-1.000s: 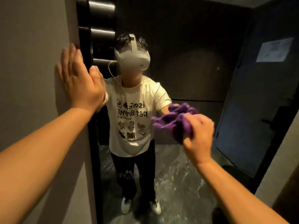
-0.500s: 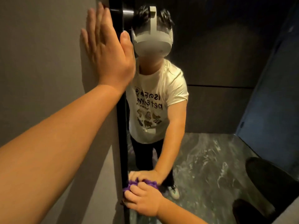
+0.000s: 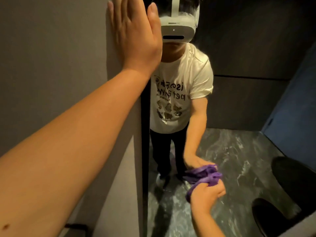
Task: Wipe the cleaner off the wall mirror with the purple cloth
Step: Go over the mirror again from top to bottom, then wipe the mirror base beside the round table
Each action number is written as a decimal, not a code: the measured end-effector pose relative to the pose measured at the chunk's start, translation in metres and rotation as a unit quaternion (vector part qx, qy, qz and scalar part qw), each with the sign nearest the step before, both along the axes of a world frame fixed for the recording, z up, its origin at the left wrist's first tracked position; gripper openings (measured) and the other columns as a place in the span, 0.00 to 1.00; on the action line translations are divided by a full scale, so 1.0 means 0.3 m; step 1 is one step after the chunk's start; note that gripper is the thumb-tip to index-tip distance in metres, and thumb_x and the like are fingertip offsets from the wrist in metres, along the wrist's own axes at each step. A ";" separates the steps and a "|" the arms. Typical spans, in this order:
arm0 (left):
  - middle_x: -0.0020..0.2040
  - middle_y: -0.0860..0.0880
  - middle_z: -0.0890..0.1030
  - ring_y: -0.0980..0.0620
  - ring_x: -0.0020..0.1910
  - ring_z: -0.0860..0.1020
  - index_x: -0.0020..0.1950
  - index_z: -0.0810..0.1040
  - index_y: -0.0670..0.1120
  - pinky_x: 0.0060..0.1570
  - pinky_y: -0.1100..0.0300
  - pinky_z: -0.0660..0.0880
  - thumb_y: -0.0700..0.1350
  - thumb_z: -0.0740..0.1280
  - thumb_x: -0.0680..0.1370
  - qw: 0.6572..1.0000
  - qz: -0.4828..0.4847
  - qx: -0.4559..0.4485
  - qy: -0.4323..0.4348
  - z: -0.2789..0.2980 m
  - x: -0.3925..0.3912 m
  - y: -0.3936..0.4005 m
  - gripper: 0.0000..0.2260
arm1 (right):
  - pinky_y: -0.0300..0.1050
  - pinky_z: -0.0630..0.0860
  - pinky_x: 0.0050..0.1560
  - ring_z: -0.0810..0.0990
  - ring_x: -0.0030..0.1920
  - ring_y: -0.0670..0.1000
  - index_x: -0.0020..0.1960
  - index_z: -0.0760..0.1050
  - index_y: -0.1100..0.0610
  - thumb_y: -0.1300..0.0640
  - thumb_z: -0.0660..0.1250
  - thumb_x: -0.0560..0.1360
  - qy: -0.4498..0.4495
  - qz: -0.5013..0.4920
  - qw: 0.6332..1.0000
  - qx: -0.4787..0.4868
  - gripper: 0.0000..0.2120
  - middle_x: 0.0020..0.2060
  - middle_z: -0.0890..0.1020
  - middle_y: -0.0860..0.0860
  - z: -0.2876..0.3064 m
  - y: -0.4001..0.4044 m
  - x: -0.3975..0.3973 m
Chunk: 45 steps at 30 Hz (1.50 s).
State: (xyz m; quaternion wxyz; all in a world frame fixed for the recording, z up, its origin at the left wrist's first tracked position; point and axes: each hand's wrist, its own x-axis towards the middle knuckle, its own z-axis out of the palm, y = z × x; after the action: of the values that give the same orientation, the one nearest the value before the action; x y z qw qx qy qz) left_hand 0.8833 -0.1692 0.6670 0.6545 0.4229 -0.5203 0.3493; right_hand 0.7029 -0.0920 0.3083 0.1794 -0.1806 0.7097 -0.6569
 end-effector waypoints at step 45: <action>0.55 0.48 0.81 0.45 0.56 0.79 0.62 0.76 0.50 0.53 0.51 0.75 0.60 0.46 0.75 0.538 -0.280 0.579 -0.545 -1.265 -1.240 0.699 0.27 | 0.51 0.73 0.56 0.77 0.57 0.60 0.58 0.72 0.51 0.53 0.63 0.76 0.282 0.377 0.763 0.444 0.11 0.55 0.75 0.55 -0.155 1.035 -1.321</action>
State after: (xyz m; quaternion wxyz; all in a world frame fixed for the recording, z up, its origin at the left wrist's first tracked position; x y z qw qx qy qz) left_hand 0.5112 0.0404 0.2876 -0.0787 0.2708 -0.9571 -0.0664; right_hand 0.3066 0.2186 0.2618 0.2646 -0.5104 0.8154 -0.0681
